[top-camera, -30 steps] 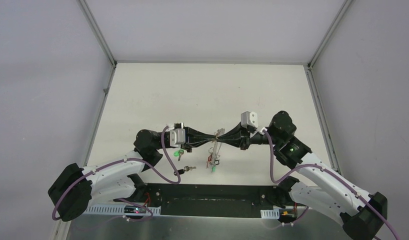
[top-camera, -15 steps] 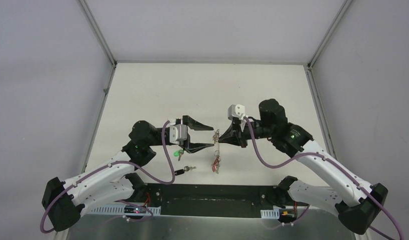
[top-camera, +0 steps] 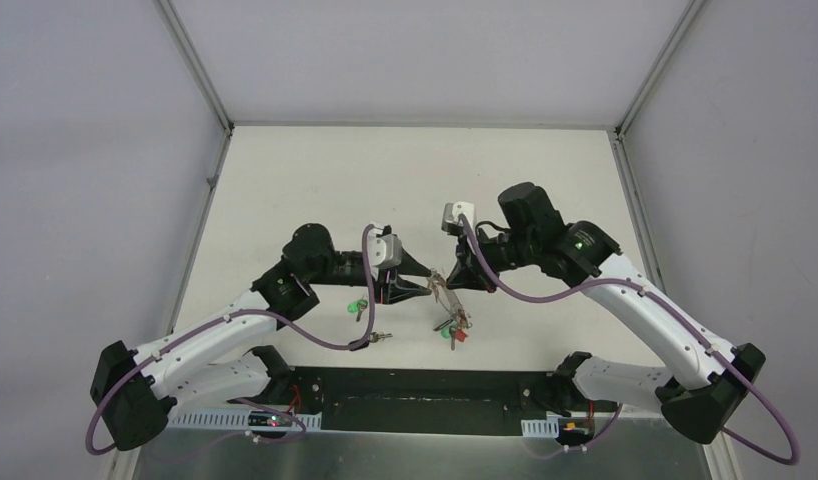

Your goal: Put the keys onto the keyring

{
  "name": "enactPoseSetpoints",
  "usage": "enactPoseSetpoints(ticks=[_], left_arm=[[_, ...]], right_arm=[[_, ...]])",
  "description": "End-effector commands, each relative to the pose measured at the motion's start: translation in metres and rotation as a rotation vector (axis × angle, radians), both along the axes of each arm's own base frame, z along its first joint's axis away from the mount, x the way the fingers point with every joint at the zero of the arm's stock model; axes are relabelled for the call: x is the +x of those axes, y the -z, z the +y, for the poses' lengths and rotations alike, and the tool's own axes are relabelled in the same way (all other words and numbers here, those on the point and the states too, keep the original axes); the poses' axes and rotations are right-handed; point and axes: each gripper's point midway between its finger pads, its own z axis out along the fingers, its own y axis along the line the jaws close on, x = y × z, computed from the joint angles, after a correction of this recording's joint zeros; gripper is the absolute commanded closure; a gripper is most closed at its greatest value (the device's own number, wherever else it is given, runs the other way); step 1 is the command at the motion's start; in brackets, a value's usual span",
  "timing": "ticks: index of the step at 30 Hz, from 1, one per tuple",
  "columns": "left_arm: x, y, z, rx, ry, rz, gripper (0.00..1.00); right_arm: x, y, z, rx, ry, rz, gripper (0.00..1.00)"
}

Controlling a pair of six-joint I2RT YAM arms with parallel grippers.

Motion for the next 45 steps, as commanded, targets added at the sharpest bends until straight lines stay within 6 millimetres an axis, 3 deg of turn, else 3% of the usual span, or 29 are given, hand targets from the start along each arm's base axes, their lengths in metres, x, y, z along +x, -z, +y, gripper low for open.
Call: enactPoseSetpoints(ticks=[1,9,13,18,21,26,33,38,45], left_arm=[[-0.005,-0.015,-0.012,-0.007,0.042,0.05,0.62],[-0.009,-0.009,-0.028,0.014,0.066,0.069,0.68],[-0.009,-0.003,-0.032,0.026,0.058,0.08,0.7],[-0.003,0.002,-0.031,0.037,0.015,0.085,0.8],[0.002,0.005,-0.03,0.059,-0.016,0.083,0.78],[0.009,0.0,-0.02,0.056,-0.084,0.05,0.67],[0.009,-0.01,-0.01,0.027,-0.118,0.001,0.66],[0.0,-0.017,-0.018,0.016,-0.049,0.001,0.65],[-0.008,-0.011,-0.03,0.039,0.015,0.007,0.7]], right_arm=[[0.001,-0.018,0.004,0.007,0.006,-0.002,1.0],[0.005,-0.009,0.005,-0.086,0.043,0.06,1.0],[0.002,-0.011,0.009,-0.065,0.014,0.058,1.0],[-0.001,-0.018,0.012,-0.013,-0.011,0.023,1.0],[-0.003,-0.022,0.012,0.015,-0.029,-0.002,1.0],[-0.005,-0.022,0.011,0.026,-0.044,-0.019,1.0],[-0.008,-0.024,0.011,0.036,-0.073,-0.029,1.0],[-0.008,-0.024,0.012,0.047,-0.078,-0.043,1.0],[-0.008,-0.025,0.013,0.054,-0.079,-0.041,1.0]])
